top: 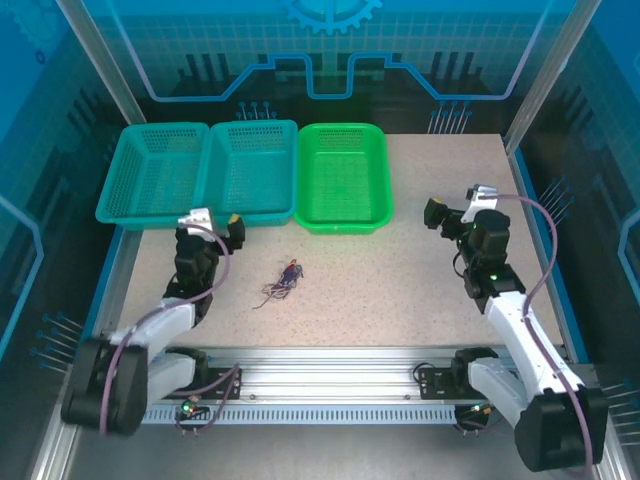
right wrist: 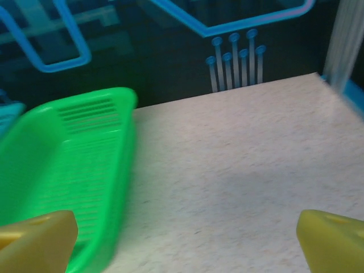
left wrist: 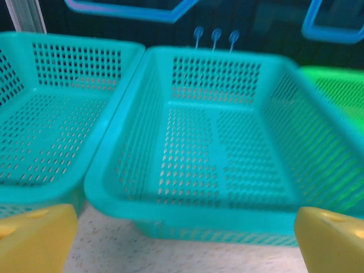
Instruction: Untangle the cables
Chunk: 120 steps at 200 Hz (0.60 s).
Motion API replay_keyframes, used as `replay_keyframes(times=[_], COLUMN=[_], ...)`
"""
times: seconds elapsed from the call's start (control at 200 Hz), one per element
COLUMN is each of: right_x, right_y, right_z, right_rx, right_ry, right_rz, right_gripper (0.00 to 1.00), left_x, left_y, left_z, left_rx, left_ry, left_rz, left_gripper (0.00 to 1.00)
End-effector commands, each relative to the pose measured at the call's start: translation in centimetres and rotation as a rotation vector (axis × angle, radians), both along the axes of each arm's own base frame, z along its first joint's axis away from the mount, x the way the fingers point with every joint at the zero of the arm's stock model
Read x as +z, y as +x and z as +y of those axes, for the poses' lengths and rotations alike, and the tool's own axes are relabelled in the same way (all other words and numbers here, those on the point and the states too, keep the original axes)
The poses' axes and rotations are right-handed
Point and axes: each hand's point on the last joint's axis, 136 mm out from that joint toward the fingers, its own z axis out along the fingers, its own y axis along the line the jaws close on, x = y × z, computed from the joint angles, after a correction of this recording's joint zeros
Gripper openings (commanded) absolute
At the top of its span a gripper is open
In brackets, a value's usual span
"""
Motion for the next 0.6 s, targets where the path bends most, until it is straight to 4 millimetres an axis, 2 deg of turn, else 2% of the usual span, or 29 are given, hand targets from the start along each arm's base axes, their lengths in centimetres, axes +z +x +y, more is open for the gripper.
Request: replay_keyframes(times=[0.0,0.05,0.14,0.2,0.215,0.295,0.375,0.475,0.545,0.595], right_x=[-4.5,-4.7,-5.7,-7.3,-6.9,-8.5,-10.2,-12.1,-12.9,-13.5], right_y=[-4.3,-5.2,-6.9,-8.2,-8.3,-9.5,-10.2,-10.3,-10.3,-10.1], right_z=[5.5,8.2,13.1,16.2,17.2,21.2,24.9,28.5,30.9,32.5], right_rx=[0.18,0.269,0.392,0.457,0.474,0.538,0.583,0.591,0.598,0.612], right_ry=[0.166,0.177,0.176,0.145,0.138,0.076,0.021,0.001,0.011,0.017], right_rz=[0.351,0.411,0.528,0.618,0.623,0.706,0.762,0.807,0.821,0.831], right_gripper=[1.0,1.0,1.0,1.0,1.0,1.0,1.0,1.0,1.0,1.0], left_x=[1.1,2.0,1.9,0.7,0.4,-1.6,-4.1,-8.1,-10.4,-11.5], left_y=[-2.1,-2.8,-4.1,-5.2,-5.5,-7.2,-8.9,-11.8,-14.0,-15.1], left_z=[-0.8,-2.6,-6.4,-8.4,-8.8,-10.5,-10.7,-9.3,-8.9,-9.4], left_rx=[0.007,-0.068,-0.2,-0.241,-0.244,-0.253,-0.193,0.027,0.162,0.193], left_ry=[-0.217,-0.343,-0.555,-0.638,-0.649,-0.647,-0.654,-0.736,-0.818,-0.883], left_rz=[0.127,0.162,0.305,0.445,0.477,0.635,0.777,0.959,1.064,1.11], left_gripper=[0.99,0.99,0.96,0.91,0.9,0.77,0.66,0.46,0.42,0.41])
